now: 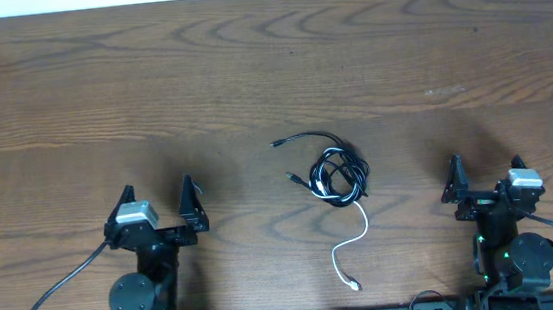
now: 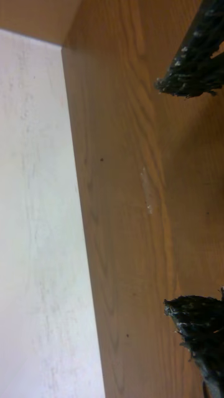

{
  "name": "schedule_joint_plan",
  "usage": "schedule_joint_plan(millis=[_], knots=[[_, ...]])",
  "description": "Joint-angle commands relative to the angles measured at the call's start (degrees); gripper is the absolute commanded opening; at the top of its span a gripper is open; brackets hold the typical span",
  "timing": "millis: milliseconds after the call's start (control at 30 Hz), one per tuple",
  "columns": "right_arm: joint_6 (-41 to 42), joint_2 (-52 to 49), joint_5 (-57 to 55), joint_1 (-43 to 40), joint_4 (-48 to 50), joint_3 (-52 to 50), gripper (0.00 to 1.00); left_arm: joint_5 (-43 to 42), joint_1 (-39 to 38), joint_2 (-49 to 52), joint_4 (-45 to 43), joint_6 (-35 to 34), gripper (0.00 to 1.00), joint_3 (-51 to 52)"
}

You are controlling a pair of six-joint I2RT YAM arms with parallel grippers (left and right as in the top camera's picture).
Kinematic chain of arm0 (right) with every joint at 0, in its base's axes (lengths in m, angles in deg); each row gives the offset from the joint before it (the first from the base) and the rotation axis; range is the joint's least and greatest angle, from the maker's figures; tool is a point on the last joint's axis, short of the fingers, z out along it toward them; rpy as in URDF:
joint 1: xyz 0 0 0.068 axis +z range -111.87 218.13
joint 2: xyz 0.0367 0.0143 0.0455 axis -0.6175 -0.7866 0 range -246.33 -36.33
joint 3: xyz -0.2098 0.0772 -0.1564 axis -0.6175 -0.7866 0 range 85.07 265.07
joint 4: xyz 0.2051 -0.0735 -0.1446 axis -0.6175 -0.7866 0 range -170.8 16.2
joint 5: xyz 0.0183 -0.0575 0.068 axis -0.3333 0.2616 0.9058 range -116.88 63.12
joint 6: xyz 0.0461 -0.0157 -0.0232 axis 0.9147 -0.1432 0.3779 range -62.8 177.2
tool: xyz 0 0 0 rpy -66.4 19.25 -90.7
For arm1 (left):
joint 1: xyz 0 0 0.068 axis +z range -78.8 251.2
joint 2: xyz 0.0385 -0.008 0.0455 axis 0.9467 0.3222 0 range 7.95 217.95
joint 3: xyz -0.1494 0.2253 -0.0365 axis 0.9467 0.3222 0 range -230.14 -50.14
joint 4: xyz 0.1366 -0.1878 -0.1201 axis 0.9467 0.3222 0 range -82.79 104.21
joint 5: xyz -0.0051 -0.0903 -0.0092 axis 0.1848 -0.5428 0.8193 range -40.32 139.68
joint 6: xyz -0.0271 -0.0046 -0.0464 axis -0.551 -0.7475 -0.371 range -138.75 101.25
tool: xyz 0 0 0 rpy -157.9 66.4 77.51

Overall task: Untangle cables
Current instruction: 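Reach the left gripper forward to the tangled black cable bundle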

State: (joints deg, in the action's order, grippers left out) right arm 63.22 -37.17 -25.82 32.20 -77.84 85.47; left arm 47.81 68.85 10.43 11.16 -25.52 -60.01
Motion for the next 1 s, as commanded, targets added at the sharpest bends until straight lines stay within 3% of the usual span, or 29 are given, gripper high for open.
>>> schedule_joint_plan(millis=[0,367,467,967], knots=[[-0.5,0.5,-0.3,-0.5,-0.3,-0.1,0.99,-4.7,-0.1,3.9,3.2,-1.5,0.98,-5.7],[-0.5,0.5,-0.3,-0.5,-0.3,-0.1,0.99,-14.8,-0.1,23.6,16.2,-2.2,0.98,-24.9],[-0.5,0.5,-0.3,-0.5,-0.3,-0.1,0.99,-16.4,-0.1,28.5,21.7,-5.0,0.98,-30.1],[-0.5,0.5,-0.3,-0.5,-0.3,-0.1,0.99,-24.7,-1.5,46.9,52.9,-4.9,0.98,-59.9]])
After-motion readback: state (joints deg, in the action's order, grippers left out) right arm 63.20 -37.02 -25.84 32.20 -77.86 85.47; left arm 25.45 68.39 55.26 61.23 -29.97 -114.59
